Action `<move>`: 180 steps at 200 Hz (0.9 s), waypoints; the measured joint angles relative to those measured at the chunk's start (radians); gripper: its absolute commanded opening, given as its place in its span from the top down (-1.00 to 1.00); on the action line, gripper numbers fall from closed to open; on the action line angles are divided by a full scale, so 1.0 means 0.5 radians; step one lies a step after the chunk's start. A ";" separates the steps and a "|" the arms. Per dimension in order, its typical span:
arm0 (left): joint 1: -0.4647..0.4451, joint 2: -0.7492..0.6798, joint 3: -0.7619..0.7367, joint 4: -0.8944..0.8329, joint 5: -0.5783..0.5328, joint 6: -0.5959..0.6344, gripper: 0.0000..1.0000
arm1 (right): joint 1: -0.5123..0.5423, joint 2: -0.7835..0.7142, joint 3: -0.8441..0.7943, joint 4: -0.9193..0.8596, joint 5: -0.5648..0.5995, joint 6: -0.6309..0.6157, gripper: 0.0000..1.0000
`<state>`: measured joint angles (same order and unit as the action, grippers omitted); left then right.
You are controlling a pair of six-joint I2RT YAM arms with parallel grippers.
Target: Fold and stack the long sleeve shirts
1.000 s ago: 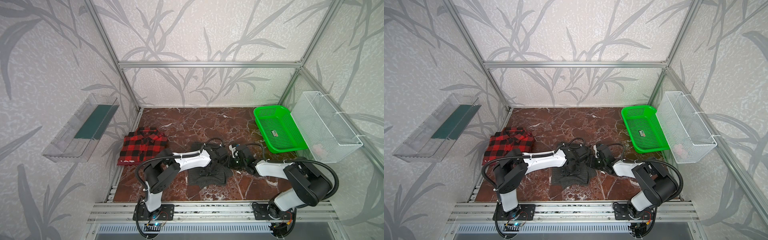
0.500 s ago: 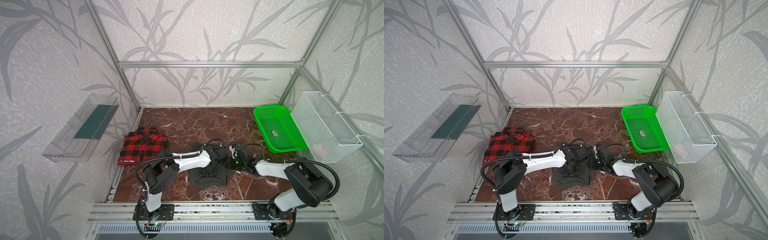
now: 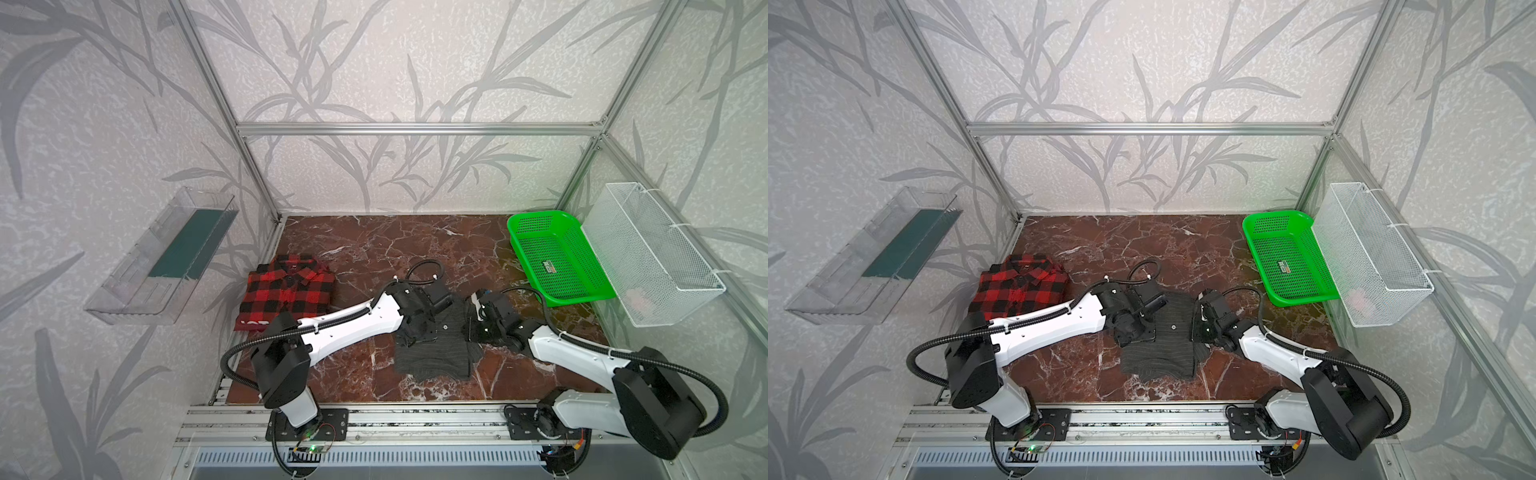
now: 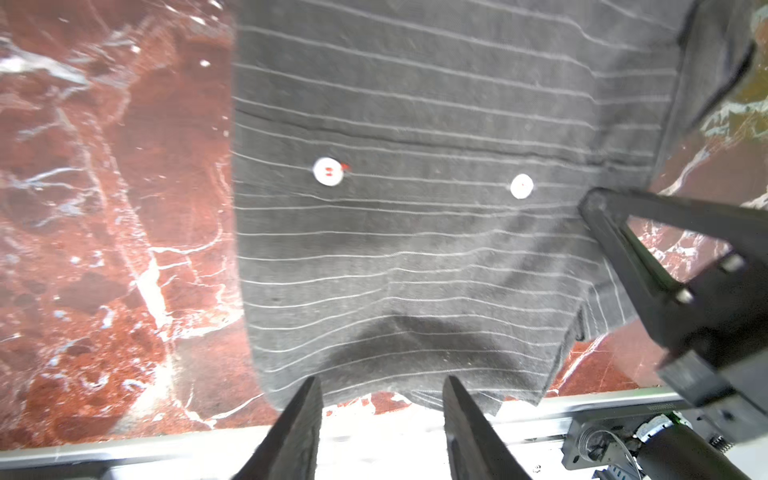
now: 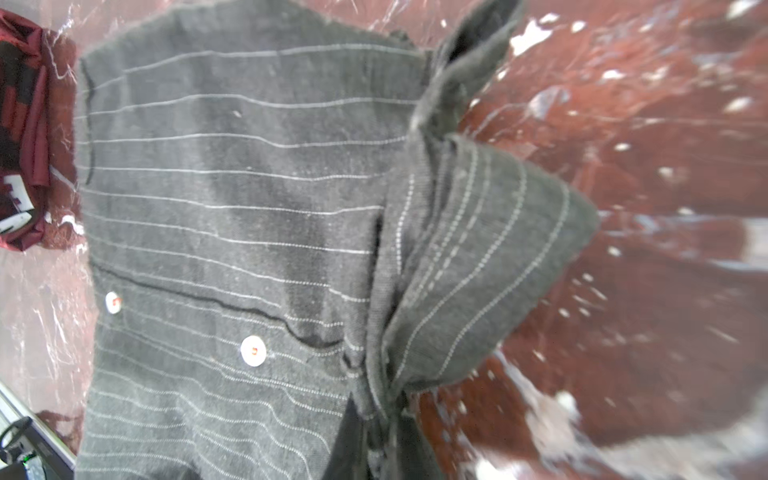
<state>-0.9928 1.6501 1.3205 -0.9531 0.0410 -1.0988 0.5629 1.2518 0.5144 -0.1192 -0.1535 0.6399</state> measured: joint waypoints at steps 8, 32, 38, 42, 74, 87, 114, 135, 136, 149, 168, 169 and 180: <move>0.003 0.005 -0.001 -0.004 -0.001 0.000 0.03 | -0.001 -0.030 0.000 -0.015 0.005 -0.010 1.00; 0.008 0.021 -0.003 -0.009 0.005 -0.001 0.03 | -0.002 -0.077 0.031 -0.127 0.015 -0.041 1.00; 0.008 0.021 -0.004 -0.008 0.005 -0.001 0.03 | -0.002 -0.093 0.043 -0.165 0.024 -0.049 1.00; 0.008 0.021 -0.004 -0.008 0.004 -0.001 0.03 | -0.002 -0.108 0.053 -0.194 0.034 -0.052 1.00; 0.014 0.018 -0.005 -0.011 -0.005 -0.001 0.03 | -0.014 -0.317 0.162 -0.455 0.175 -0.126 1.00; 0.025 0.008 -0.005 -0.015 -0.016 -0.001 0.03 | -0.033 -0.399 0.241 -0.572 0.239 -0.170 1.00; 0.046 -0.049 -0.029 -0.015 -0.027 -0.001 0.03 | -0.081 -0.523 0.419 -0.813 0.367 -0.261 1.00; 0.063 -0.122 -0.056 -0.010 -0.029 0.000 0.03 | -0.108 -0.586 0.546 -0.990 0.486 -0.338 1.00; 0.064 -0.124 -0.057 -0.009 -0.029 0.000 0.03 | -0.109 -0.587 0.549 -0.995 0.488 -0.340 1.00; 0.079 -0.172 -0.080 0.005 -0.030 0.002 0.03 | -0.136 -0.611 0.613 -1.099 0.571 -0.397 1.00; 0.108 -0.248 -0.142 0.050 -0.027 0.013 0.03 | -0.188 -0.616 0.703 -1.240 0.691 -0.474 1.00; 0.110 -0.252 -0.147 0.053 -0.026 0.014 0.03 | -0.192 -0.616 0.709 -1.247 0.697 -0.479 1.00; 0.127 -0.295 -0.185 0.072 -0.025 0.019 0.03 | -0.216 -0.616 0.749 -1.313 0.745 -0.513 1.00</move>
<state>-0.9291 1.5024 1.2278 -0.9173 0.0284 -1.0893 0.4549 0.9440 0.8890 -0.7757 0.2188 0.3836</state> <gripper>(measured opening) 0.486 0.074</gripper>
